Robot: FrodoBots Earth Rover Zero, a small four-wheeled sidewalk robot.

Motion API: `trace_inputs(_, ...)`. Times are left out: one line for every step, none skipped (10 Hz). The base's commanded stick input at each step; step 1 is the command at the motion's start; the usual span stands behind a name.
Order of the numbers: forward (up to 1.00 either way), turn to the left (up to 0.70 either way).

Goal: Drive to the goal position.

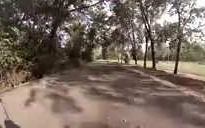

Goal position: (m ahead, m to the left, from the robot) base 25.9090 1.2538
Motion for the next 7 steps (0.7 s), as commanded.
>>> trace_inputs(0.70,0.00)
trace_inputs(0.70,0.00)
trace_inputs(0.70,0.00)
trace_inputs(0.70,0.00)
trace_inputs(0.70,0.00)
trace_inputs(0.70,0.00)
trace_inputs(0.70,0.00)
